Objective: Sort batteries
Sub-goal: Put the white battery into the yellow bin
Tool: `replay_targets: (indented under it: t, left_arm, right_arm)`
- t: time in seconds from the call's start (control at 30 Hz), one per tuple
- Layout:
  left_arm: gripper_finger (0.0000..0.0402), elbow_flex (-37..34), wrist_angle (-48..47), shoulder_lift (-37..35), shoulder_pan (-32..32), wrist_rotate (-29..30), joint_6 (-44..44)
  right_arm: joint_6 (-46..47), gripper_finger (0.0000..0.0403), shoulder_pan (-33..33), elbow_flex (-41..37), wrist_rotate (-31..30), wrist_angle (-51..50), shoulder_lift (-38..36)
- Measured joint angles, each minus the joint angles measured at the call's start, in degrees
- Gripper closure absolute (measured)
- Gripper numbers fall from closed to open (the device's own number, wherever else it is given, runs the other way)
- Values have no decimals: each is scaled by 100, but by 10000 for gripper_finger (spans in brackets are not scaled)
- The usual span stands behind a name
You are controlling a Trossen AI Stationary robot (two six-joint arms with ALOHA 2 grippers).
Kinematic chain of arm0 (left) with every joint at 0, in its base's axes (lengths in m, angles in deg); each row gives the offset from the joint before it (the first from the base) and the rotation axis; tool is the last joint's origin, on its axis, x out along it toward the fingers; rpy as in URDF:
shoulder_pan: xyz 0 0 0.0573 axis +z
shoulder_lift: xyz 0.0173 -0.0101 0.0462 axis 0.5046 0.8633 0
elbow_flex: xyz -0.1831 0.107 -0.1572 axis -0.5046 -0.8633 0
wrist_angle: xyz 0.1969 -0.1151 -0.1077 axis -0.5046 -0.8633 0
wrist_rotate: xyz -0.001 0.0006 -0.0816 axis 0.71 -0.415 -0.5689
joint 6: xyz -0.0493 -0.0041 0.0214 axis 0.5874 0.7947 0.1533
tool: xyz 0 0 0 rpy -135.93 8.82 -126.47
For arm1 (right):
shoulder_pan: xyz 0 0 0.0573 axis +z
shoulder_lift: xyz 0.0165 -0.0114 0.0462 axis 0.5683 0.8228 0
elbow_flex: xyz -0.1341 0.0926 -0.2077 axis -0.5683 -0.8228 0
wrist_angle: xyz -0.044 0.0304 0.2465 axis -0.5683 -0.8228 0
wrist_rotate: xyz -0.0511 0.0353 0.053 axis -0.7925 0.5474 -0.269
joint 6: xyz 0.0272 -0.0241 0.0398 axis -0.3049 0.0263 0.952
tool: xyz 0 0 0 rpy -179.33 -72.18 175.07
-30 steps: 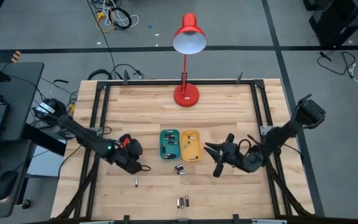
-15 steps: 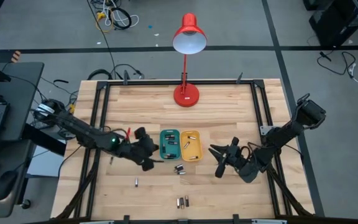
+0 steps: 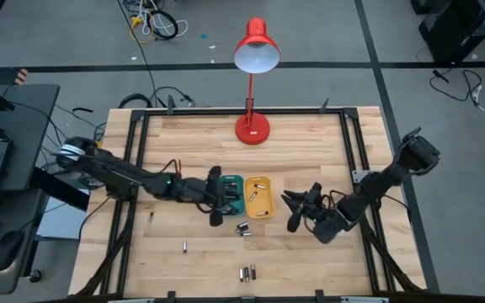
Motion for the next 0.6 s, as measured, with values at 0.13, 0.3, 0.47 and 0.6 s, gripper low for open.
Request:
replay_targets:
  t: [0.13,0.3,0.47,0.6]
  left_arm:
    - [355,0,1229,524,210,-256,-114]
    - [355,25,2303,1113,487,-735,-145]
    - [355,337,2398,1738,682,-1045,13]
    - [354,629,2318,2199,730,-1236,15]
  right_arm:
    - [205,329,-162,0,377,-61,144]
    - [410,329,-160,2,845,-113,199]
    - [376,329,-158,2,889,-129,203]
    - [376,329,-181,2,893,-132,203]
